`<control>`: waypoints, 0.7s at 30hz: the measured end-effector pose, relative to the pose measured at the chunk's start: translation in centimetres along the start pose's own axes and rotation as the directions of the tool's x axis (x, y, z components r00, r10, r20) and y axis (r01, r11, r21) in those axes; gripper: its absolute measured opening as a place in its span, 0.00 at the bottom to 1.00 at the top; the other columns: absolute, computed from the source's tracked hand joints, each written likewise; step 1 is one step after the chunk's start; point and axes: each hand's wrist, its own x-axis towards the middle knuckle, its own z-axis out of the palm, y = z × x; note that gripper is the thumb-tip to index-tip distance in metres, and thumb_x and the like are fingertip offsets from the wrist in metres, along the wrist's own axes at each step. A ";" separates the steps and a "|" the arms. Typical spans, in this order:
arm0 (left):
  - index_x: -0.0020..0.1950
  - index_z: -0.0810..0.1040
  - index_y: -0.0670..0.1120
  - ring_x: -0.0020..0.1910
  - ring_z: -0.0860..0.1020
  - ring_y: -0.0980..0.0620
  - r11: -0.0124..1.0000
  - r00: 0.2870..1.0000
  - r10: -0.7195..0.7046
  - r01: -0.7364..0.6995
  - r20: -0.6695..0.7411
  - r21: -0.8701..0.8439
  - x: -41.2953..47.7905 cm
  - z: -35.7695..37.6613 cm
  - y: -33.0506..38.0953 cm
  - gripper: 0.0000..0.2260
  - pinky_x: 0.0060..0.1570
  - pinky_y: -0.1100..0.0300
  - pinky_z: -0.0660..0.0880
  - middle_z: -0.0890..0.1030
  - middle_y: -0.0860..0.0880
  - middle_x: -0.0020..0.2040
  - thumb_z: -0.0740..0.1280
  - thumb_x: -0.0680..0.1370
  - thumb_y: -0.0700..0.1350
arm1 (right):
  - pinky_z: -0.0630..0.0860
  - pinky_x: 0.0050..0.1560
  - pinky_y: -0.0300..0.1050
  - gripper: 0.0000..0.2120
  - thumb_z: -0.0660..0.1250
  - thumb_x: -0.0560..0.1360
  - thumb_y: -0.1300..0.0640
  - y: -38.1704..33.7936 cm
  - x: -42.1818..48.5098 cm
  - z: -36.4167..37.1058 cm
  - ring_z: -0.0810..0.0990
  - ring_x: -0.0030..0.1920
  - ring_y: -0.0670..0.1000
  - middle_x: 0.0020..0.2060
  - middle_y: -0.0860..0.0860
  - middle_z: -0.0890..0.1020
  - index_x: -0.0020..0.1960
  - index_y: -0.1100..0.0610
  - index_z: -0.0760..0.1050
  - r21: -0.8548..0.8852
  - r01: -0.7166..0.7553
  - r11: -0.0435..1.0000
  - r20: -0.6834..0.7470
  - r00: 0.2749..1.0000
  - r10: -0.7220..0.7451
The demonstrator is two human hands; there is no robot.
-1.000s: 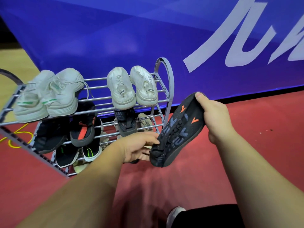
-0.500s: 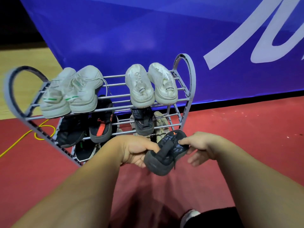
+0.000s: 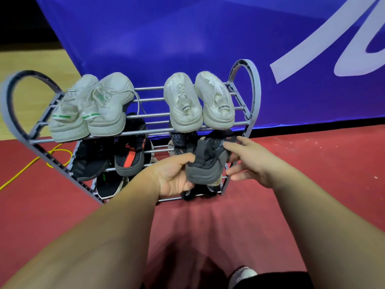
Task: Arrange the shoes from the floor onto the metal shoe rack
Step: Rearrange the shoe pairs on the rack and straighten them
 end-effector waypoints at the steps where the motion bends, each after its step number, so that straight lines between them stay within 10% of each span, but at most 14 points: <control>1: 0.54 0.85 0.46 0.41 0.80 0.52 1.000 1.000 0.020 -0.020 -0.014 -0.014 0.6 0.6 0.0 0.12 0.38 0.62 0.75 0.84 0.47 0.50 0.73 0.72 0.47 | 0.82 0.36 0.49 0.16 0.69 0.78 0.42 0.1 0.1 -0.1 0.85 0.38 0.57 0.52 0.57 0.80 0.61 0.49 0.76 0.019 -0.023 1.000 0.019 1.000 0.023; 12: 0.49 0.83 0.44 0.32 0.81 0.48 0.793 0.843 0.440 -0.203 -0.310 0.574 4.9 5.8 1.3 0.24 0.35 0.55 0.80 0.86 0.43 0.41 0.63 0.78 0.64 | 0.79 0.31 0.43 0.08 0.63 0.84 0.52 1.8 2.7 0.1 0.80 0.29 0.54 0.39 0.57 0.85 0.60 0.53 0.77 0.268 -0.024 0.963 0.064 0.998 0.007; 16: 0.40 0.81 0.48 0.39 0.81 0.49 0.541 0.706 0.639 -0.129 -0.306 0.831 4.6 3.1 1.2 0.13 0.42 0.55 0.77 0.83 0.52 0.36 0.63 0.78 0.54 | 0.78 0.29 0.43 0.14 0.68 0.81 0.52 2.0 5.6 2.0 0.80 0.29 0.53 0.47 0.58 0.86 0.66 0.51 0.74 0.307 0.035 0.951 -0.085 0.996 -0.009; 21: 0.41 0.78 0.49 0.41 0.79 0.48 0.489 0.598 0.703 -0.011 -0.386 0.872 4.2 0.4 1.7 0.04 0.36 0.59 0.68 0.81 0.52 0.37 0.64 0.74 0.46 | 0.80 0.31 0.43 0.10 0.69 0.80 0.51 4.2 8.3 3.6 0.85 0.38 0.56 0.55 0.54 0.86 0.61 0.47 0.75 0.347 -0.072 0.935 -0.179 0.974 0.141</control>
